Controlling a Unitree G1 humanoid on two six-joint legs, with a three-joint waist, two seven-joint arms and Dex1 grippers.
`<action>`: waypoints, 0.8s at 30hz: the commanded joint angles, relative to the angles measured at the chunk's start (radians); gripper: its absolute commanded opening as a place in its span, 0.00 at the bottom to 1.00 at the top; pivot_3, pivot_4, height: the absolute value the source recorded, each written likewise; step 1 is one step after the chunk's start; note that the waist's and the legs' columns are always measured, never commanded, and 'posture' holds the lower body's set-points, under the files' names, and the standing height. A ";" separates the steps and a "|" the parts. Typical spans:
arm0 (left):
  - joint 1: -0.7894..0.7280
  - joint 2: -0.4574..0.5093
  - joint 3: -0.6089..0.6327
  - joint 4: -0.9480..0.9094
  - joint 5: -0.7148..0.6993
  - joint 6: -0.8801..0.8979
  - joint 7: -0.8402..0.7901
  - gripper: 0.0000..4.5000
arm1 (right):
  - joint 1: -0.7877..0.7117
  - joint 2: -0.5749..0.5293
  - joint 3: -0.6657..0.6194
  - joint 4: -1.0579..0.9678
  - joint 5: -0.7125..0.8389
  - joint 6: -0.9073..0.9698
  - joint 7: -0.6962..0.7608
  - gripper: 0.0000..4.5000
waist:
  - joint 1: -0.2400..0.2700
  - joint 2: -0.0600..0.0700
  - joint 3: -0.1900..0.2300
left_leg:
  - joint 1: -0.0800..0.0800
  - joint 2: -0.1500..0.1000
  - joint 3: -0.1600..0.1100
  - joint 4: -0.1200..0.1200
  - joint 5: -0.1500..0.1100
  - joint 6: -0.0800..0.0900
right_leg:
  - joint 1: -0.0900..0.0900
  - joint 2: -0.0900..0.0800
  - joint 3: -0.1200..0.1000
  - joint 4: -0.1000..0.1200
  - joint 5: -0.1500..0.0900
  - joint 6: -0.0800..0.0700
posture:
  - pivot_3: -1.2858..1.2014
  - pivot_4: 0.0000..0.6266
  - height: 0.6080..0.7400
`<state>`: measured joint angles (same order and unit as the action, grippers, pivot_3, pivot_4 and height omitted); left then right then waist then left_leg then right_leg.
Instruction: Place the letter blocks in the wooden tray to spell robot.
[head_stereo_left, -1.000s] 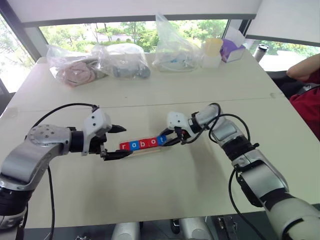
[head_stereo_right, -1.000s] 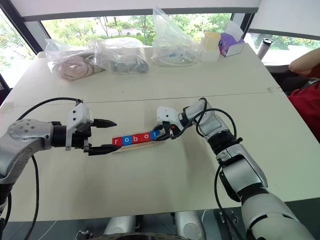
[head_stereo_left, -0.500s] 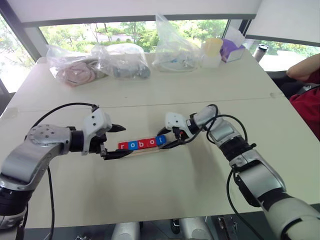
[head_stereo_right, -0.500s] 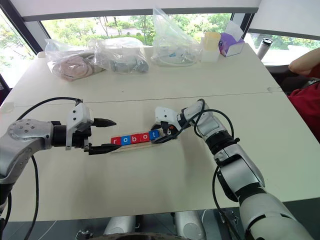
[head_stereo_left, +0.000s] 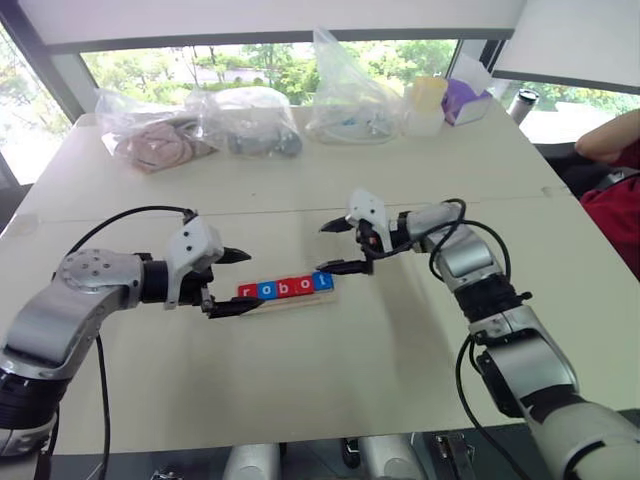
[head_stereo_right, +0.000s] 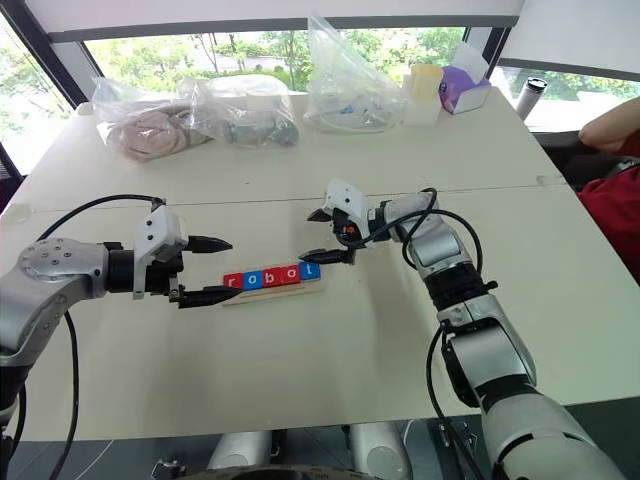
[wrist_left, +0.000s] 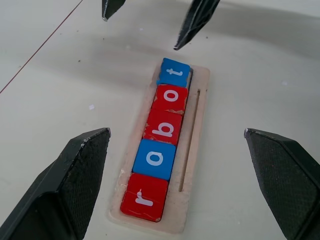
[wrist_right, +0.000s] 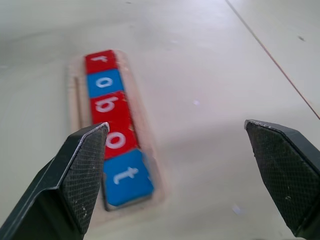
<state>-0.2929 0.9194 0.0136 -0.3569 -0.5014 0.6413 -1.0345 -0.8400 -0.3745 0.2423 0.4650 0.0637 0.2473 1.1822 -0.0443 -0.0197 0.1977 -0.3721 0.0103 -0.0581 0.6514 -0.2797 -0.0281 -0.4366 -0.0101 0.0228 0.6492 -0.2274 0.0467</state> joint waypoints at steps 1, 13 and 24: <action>-0.030 -0.007 -0.001 -0.005 0.004 -0.014 -0.003 1.00 | -0.021 0.004 0.005 0.049 -0.055 -0.090 -0.087 1.00 | -0.001 0.000 0.000 | 0.000 0.000 0.000 0.000 0.000 0.000 | 0.000 0.000 0.000 0.000 0.000 0.000 | 0.52 0.24 1.00; -0.029 -0.027 0.000 -0.030 -0.001 0.010 0.017 1.00 | -0.054 0.037 0.047 0.168 -0.095 -0.190 -0.055 1.00 | 0.000 0.000 0.000 | 0.000 0.000 0.000 0.000 0.000 0.000 | 0.000 0.000 0.000 0.000 0.000 0.000 | 0.52 0.24 1.00; 0.029 -0.008 0.045 -0.024 -0.005 0.004 0.019 1.00 | -0.054 -0.011 -0.004 0.140 -0.091 -0.199 -0.096 1.00 | 0.000 0.000 0.000 | 0.000 0.000 0.000 0.000 0.000 0.000 | 0.000 0.000 0.000 0.000 0.000 0.000 | 0.52 0.24 1.00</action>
<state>-0.2673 0.8964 0.0135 -0.3587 -0.4978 0.6491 -1.0204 -0.8762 -0.3681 0.2709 0.6593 -0.0461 0.0523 1.0926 -0.0443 -0.0197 0.1977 -0.3723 0.0106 -0.0583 0.6510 -0.2797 -0.0281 -0.4369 -0.0099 0.0229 0.6491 -0.2274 0.0465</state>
